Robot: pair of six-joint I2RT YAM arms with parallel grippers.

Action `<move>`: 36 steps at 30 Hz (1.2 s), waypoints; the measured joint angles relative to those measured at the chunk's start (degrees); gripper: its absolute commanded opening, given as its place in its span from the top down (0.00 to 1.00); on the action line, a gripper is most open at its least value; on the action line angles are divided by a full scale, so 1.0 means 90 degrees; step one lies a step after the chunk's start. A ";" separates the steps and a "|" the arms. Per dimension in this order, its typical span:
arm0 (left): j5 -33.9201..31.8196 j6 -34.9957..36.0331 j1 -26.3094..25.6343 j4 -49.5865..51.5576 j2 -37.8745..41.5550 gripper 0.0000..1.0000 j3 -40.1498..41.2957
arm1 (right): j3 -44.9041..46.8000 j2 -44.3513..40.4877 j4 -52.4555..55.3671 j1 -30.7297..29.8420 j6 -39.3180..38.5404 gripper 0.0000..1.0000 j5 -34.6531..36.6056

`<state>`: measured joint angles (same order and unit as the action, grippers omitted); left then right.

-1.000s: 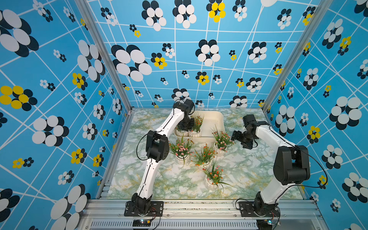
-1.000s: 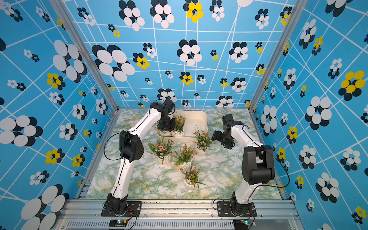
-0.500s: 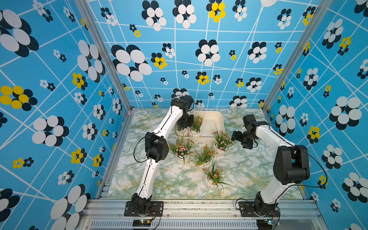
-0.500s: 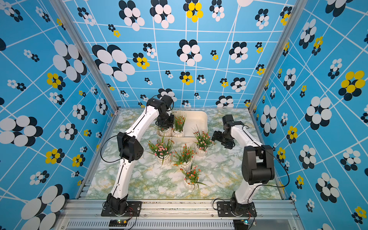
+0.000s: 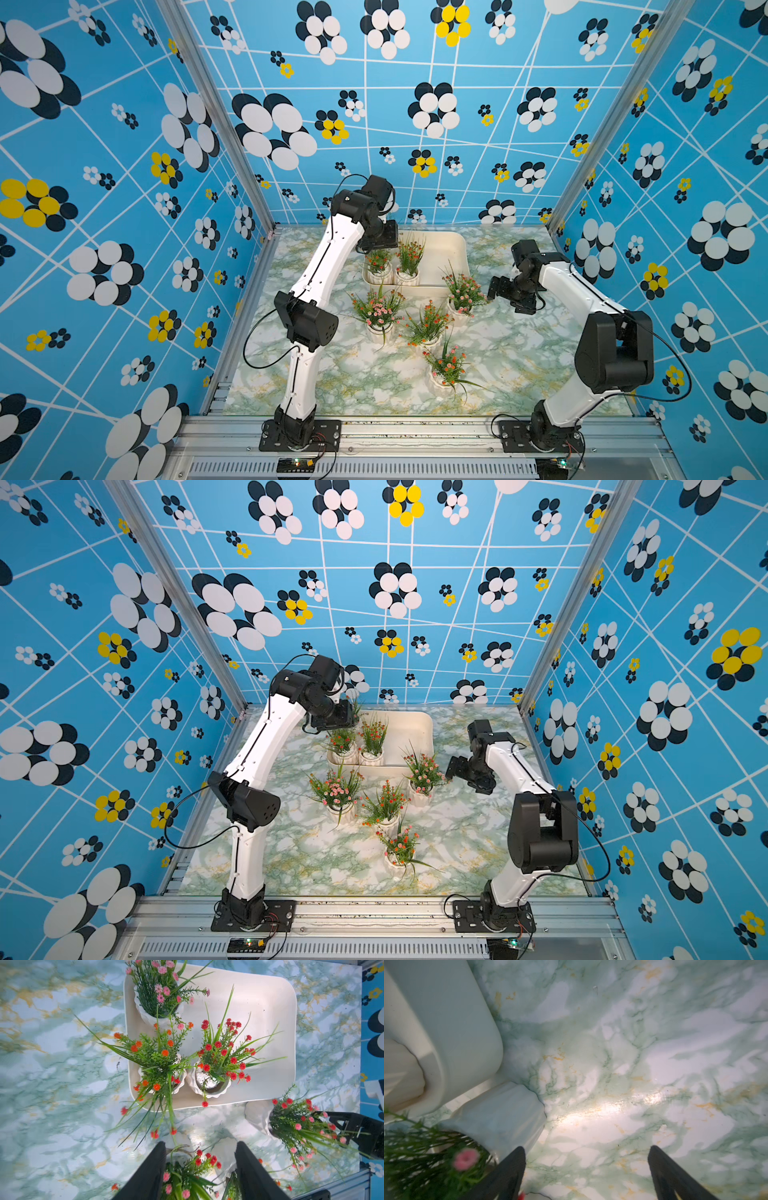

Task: Put the potted gypsophila into the storage box
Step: Place the baby's breath potted plant at the storage box, then pick up the baby's breath potted plant from the center of the board.

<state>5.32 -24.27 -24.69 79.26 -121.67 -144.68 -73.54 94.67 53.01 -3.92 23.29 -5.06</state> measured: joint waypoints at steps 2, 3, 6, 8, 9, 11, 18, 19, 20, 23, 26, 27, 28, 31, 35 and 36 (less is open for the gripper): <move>0.0000 0.0034 0.0114 0.0007 0.0255 0.24 0.0134 | 0.0044 -0.0248 0.0104 0.0000 -0.0024 0.05 0.0080; 0.0002 0.0063 0.0177 0.0002 0.0357 0.21 0.0219 | 0.0097 -0.0376 0.0143 0.0000 -0.0024 0.06 0.0104; 0.0005 0.0136 0.0440 -0.0015 0.0763 0.07 0.0704 | 0.0384 -0.0738 0.0250 0.0000 -0.0017 0.07 0.0180; 0.0044 0.0155 0.0641 -0.0085 0.1069 0.00 0.1173 | 0.0695 -0.0933 0.0245 0.0000 0.0027 0.08 0.0160; 0.0075 0.0160 0.0748 -0.0146 0.1231 0.01 0.1428 | 0.0901 -0.1022 0.0199 0.0000 0.0092 0.09 0.0107; 0.0126 0.0151 0.0935 -0.0279 0.1532 0.01 0.1902 | 0.1336 -0.1171 0.0075 0.0005 0.0245 0.10 -0.0058; 0.0549 0.0032 0.1603 -0.1027 0.2659 0.00 0.3687 | 0.2310 -0.1532 -0.0379 -0.0107 0.1027 0.13 -0.0464; 0.0624 -0.0002 0.1678 -0.1124 0.2771 0.01 0.3883 | 0.2322 -0.1581 -0.0461 -0.0175 0.1127 0.13 -0.0495; 0.0699 -0.0034 0.1763 -0.1251 0.2890 0.01 0.4112 | 0.2322 -0.1632 -0.0561 -0.0274 0.1246 0.13 -0.0495; 0.0971 -0.0141 0.1996 -0.1576 0.3145 0.01 0.4753 | 0.2322 -0.1736 -0.0889 -0.0641 0.1583 0.14 -0.0503; 0.1341 -0.0304 0.2210 -0.1897 0.3262 0.00 0.5277 | 0.2319 -0.1734 -0.1137 -0.0855 0.1872 0.15 -0.0500; 0.1443 -0.0357 0.2273 -0.2008 0.3276 0.01 0.5428 | 0.2290 -0.1717 -0.1168 -0.0906 0.1972 0.15 -0.0498; 0.1511 -0.0401 0.2319 -0.2059 0.3281 0.01 0.5525 | 0.2242 -0.1685 -0.1171 -0.0942 0.2030 0.16 -0.0495; 0.1668 -0.0478 0.2431 -0.2195 0.3283 0.00 0.5678 | 0.2008 -0.1545 -0.1239 -0.1047 0.2203 0.20 -0.0459; 0.1860 -0.0546 0.2545 -0.2336 0.3368 0.00 0.5744 | 0.1695 -0.1394 -0.1338 -0.1139 0.2448 0.23 -0.0357; 0.1899 -0.0546 0.2579 -0.2363 0.3393 0.01 0.5744 | 0.1630 -0.1355 -0.1358 -0.1161 0.2494 0.23 -0.0333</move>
<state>22.41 -29.19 -1.48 58.00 -91.13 -92.99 -58.87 82.48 40.80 -14.37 45.74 -8.05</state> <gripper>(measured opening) 0.995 0.774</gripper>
